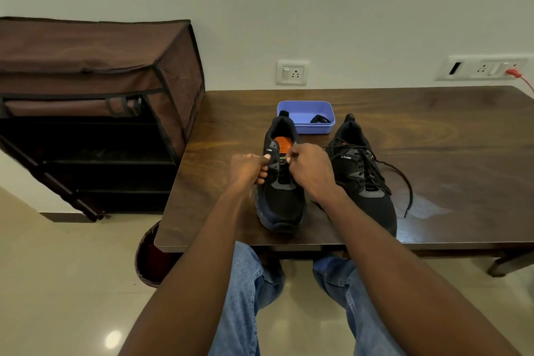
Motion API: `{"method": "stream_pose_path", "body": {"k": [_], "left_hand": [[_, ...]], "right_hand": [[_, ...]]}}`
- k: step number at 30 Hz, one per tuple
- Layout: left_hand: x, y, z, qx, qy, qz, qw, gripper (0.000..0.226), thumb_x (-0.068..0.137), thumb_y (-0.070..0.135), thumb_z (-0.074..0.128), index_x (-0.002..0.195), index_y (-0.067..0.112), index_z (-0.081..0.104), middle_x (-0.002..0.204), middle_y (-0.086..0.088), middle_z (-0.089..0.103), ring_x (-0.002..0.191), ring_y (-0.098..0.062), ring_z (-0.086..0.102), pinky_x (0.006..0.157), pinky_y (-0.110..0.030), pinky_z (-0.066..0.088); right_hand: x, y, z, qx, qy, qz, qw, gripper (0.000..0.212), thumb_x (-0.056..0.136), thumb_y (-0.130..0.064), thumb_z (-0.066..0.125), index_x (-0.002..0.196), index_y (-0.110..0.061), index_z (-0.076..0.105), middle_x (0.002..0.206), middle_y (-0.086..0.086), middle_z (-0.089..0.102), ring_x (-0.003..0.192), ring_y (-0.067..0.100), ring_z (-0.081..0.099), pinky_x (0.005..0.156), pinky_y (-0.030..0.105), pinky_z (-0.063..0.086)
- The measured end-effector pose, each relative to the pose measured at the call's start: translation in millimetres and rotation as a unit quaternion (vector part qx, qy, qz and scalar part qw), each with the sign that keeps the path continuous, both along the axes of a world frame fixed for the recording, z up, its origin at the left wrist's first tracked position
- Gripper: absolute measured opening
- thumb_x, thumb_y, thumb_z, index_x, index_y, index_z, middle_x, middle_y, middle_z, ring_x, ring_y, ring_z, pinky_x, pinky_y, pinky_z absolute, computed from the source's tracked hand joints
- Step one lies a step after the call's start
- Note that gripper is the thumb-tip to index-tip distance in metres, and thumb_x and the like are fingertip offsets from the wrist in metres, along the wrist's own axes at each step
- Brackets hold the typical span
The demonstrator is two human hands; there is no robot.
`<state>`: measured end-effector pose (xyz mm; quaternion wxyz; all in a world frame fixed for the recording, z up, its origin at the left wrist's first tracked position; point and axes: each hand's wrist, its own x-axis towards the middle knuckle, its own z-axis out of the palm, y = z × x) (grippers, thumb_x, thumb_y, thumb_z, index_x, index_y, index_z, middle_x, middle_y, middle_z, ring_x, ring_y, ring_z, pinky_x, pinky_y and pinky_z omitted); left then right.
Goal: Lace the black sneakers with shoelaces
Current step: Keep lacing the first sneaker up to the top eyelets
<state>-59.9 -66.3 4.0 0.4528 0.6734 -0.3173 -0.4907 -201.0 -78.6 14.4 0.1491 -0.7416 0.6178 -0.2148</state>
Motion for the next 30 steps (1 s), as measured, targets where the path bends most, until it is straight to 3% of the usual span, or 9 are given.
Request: {"method": "stream_pose_path", "body": {"k": [4, 7, 12, 15, 19, 24, 30], "left_hand": [[0.6, -4.8, -2.7, 0.029, -0.028, 0.002, 0.999, 0.02, 0.095, 0.009, 0.064, 0.076, 0.009, 0.058, 0.067, -0.004, 0.056, 0.052, -0.012, 0.049, 0.044, -0.02, 0.043], [-2.5, -6.2, -4.0, 0.038, -0.034, -0.011, 0.999, 0.026, 0.094, 0.005, 0.063, 0.071, 0.009, 0.054, 0.066, -0.006, 0.054, 0.052, -0.013, 0.047, 0.039, -0.018, 0.041], [-0.1, -7.3, -9.0, 0.029, -0.049, 0.002, 0.998, 0.024, 0.091, 0.001, 0.065, 0.069, 0.008, 0.061, 0.068, -0.008, 0.06, 0.053, -0.013, 0.052, 0.047, -0.023, 0.046], [0.2, -8.3, -11.6, 0.025, -0.057, 0.002, 0.998, 0.022, 0.091, 0.001, 0.064, 0.07, 0.008, 0.064, 0.068, -0.006, 0.062, 0.054, -0.012, 0.053, 0.047, -0.022, 0.047], [0.5, -8.5, -13.2, 0.025, -0.067, 0.0, 0.997, 0.021, 0.092, 0.001, 0.063, 0.072, 0.009, 0.064, 0.07, -0.006, 0.063, 0.055, -0.011, 0.054, 0.049, -0.021, 0.048], [2.2, -9.5, -15.4, 0.021, -0.066, 0.0, 0.998, 0.021, 0.092, 0.0, 0.062, 0.072, 0.008, 0.064, 0.069, -0.007, 0.063, 0.055, -0.012, 0.055, 0.048, -0.02, 0.048], [4.5, -10.3, -19.4, 0.02, -0.068, -0.009, 0.997, 0.022, 0.091, -0.002, 0.063, 0.071, 0.008, 0.065, 0.065, -0.007, 0.063, 0.053, -0.011, 0.055, 0.051, -0.022, 0.05]], "right_hand": [[4.5, -1.8, -1.8, -0.056, 0.074, 0.018, 0.995, 0.009, 0.085, -0.01, 0.059, 0.087, -0.007, 0.068, 0.091, 0.009, 0.054, 0.087, 0.026, 0.055, 0.071, 0.036, 0.046], [12.5, -4.1, -7.0, -0.039, 0.094, 0.018, 0.995, 0.009, 0.086, -0.01, 0.061, 0.091, -0.005, 0.067, 0.097, 0.009, 0.053, 0.091, 0.026, 0.053, 0.073, 0.035, 0.046], [14.9, -15.8, -17.8, 0.042, -0.012, -0.017, 0.999, 0.013, 0.089, -0.01, 0.057, 0.078, -0.007, 0.062, 0.08, 0.004, 0.056, 0.077, 0.022, 0.056, 0.056, 0.026, 0.037], [11.4, -16.5, -14.2, 0.085, -0.045, -0.002, 0.995, 0.018, 0.089, -0.006, 0.059, 0.072, -0.008, 0.067, 0.084, 0.011, 0.067, 0.08, 0.024, 0.063, 0.067, 0.032, 0.048], [13.2, -14.2, -10.6, 0.125, -0.032, 0.02, 0.991, 0.022, 0.089, -0.002, 0.054, 0.072, -0.008, 0.065, 0.087, 0.013, 0.066, 0.083, 0.025, 0.061, 0.07, 0.036, 0.048], [4.2, -17.0, -8.6, 0.238, -0.206, -0.015, 0.949, 0.032, 0.088, 0.005, 0.05, 0.067, -0.015, 0.063, 0.074, 0.003, 0.062, 0.075, 0.015, 0.054, 0.067, 0.029, 0.043], [9.0, -17.3, -16.1, 0.22, -0.243, -0.035, 0.944, 0.027, 0.09, 0.002, 0.063, 0.071, -0.016, 0.068, 0.085, 0.005, 0.069, 0.083, 0.015, 0.062, 0.078, 0.032, 0.051]]}}
